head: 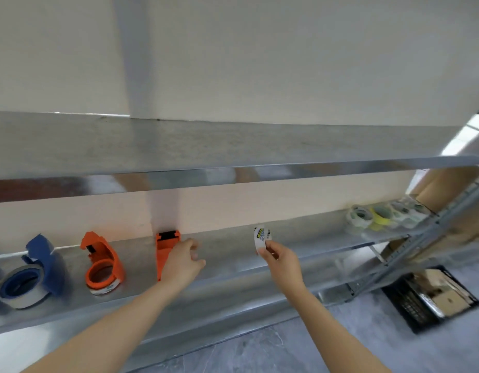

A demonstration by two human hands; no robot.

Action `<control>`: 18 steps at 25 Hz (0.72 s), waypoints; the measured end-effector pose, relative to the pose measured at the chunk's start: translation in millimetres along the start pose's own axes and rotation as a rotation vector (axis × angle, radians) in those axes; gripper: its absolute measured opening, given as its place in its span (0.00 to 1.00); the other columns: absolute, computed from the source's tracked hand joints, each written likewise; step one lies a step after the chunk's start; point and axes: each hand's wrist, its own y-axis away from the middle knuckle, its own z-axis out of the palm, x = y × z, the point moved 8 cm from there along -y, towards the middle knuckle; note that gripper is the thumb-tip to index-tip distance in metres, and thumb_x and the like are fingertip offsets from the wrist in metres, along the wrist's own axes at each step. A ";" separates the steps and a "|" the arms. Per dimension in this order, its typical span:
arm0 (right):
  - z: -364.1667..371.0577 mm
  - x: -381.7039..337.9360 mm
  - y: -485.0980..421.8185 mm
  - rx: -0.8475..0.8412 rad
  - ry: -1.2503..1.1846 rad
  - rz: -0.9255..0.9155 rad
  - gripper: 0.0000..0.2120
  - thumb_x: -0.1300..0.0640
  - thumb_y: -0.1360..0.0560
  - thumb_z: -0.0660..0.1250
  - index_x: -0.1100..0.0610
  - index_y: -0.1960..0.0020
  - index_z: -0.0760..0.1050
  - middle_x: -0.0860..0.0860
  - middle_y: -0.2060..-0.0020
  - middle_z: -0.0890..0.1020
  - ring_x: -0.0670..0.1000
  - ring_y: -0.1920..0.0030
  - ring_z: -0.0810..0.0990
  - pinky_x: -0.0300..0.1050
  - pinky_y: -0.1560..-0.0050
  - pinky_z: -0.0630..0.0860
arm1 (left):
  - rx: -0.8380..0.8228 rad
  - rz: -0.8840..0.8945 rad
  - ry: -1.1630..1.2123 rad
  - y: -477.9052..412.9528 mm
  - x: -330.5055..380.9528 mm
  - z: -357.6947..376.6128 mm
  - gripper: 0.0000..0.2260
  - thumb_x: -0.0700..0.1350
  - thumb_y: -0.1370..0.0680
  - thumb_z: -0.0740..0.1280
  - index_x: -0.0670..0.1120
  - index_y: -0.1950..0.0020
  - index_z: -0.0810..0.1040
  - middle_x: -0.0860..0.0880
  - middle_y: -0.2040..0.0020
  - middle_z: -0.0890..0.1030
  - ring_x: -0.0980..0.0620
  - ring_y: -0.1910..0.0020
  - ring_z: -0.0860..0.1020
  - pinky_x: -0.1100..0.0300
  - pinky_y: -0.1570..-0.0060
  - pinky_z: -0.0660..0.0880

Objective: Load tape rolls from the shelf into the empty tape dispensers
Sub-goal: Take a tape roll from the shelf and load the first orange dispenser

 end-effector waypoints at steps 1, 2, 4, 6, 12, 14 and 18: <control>-20.2 6.4 0.3 0.033 0.042 -0.006 0.05 0.55 0.23 0.66 0.53 0.54 0.80 0.46 0.67 0.80 0.50 0.66 0.74 0.41 0.65 0.68 | -0.041 0.039 0.003 -0.4 20.0 17.3 0.19 0.38 0.31 0.74 0.43 0.41 0.77 0.46 0.43 0.80 0.51 0.52 0.80 0.61 0.52 0.74; -42.0 13.5 1.1 0.066 0.084 -0.009 0.05 0.54 0.23 0.66 0.53 0.54 0.80 0.45 0.67 0.79 0.50 0.66 0.74 0.42 0.66 0.69 | -0.082 0.079 0.011 -0.3 41.4 36.3 0.18 0.37 0.31 0.74 0.43 0.42 0.78 0.47 0.42 0.80 0.52 0.54 0.79 0.62 0.56 0.73; -88.0 30.3 3.3 0.120 0.153 0.002 0.05 0.54 0.23 0.66 0.51 0.55 0.80 0.46 0.65 0.82 0.51 0.64 0.78 0.46 0.65 0.72 | -0.162 0.144 0.026 2.5 84.4 77.6 0.18 0.37 0.31 0.73 0.44 0.42 0.78 0.47 0.43 0.80 0.53 0.57 0.78 0.63 0.58 0.72; -134.7 46.3 4.9 0.159 0.231 -0.009 0.04 0.53 0.24 0.67 0.51 0.54 0.79 0.49 0.62 0.84 0.54 0.60 0.80 0.49 0.62 0.75 | -0.233 0.194 0.023 6.9 125.0 118.9 0.19 0.36 0.31 0.73 0.45 0.42 0.77 0.48 0.43 0.80 0.53 0.57 0.77 0.62 0.55 0.72; -272.2 102.2 0.7 0.205 0.628 -0.107 0.11 0.50 0.22 0.62 0.49 0.42 0.76 0.47 0.53 0.85 0.52 0.53 0.81 0.48 0.60 0.77 | -0.319 0.272 0.033 24.9 238.3 238.2 0.17 0.36 0.31 0.73 0.45 0.43 0.78 0.48 0.44 0.80 0.52 0.57 0.77 0.60 0.51 0.73; -312.0 123.9 -3.7 0.203 0.701 -0.135 0.10 0.51 0.21 0.62 0.49 0.41 0.76 0.48 0.53 0.85 0.53 0.53 0.80 0.48 0.61 0.77 | -0.328 0.266 0.030 30.1 269.5 275.8 0.17 0.37 0.31 0.73 0.46 0.43 0.78 0.48 0.44 0.80 0.50 0.54 0.78 0.60 0.51 0.73; -374.6 161.3 -18.7 0.212 0.739 -0.160 0.09 0.52 0.21 0.62 0.49 0.42 0.76 0.48 0.54 0.85 0.53 0.55 0.80 0.49 0.62 0.79 | -0.325 0.240 0.028 34.5 312.3 336.1 0.17 0.38 0.30 0.73 0.46 0.43 0.78 0.48 0.43 0.80 0.47 0.46 0.80 0.57 0.45 0.75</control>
